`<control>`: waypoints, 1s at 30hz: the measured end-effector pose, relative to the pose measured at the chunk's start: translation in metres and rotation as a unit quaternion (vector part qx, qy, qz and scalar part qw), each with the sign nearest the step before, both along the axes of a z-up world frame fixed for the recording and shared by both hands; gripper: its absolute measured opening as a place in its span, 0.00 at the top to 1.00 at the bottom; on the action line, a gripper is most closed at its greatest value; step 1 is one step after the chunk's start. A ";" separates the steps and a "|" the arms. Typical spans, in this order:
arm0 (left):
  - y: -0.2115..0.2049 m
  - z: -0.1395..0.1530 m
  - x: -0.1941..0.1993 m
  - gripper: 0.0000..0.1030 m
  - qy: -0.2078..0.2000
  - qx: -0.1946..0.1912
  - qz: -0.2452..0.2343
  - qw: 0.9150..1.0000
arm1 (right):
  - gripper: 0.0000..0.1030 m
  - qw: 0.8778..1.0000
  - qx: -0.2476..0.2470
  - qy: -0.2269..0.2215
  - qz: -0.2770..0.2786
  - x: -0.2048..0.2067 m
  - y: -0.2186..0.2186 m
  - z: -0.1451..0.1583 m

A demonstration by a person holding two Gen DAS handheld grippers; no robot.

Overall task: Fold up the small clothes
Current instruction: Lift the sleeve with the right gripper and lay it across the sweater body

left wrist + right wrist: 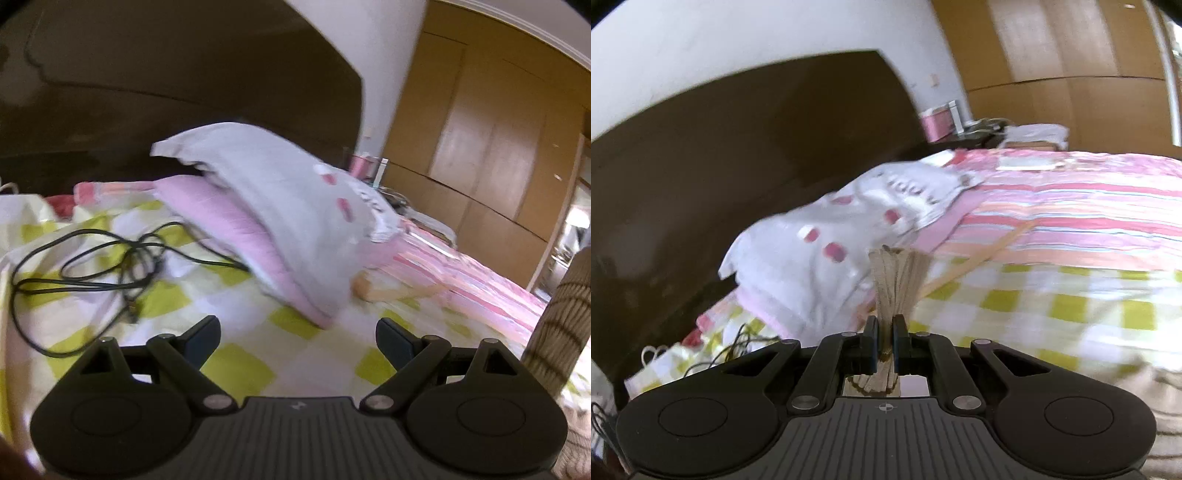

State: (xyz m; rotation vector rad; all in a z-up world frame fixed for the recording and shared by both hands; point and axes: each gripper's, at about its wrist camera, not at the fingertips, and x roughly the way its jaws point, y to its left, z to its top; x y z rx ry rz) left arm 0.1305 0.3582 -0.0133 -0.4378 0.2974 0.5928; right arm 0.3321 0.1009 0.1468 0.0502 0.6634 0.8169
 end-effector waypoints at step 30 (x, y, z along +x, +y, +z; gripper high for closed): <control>-0.222 -0.029 0.093 0.06 0.182 0.139 -0.274 0.934 | 0.86 0.946 0.113 0.156 -0.261 -0.014 -0.323 -0.134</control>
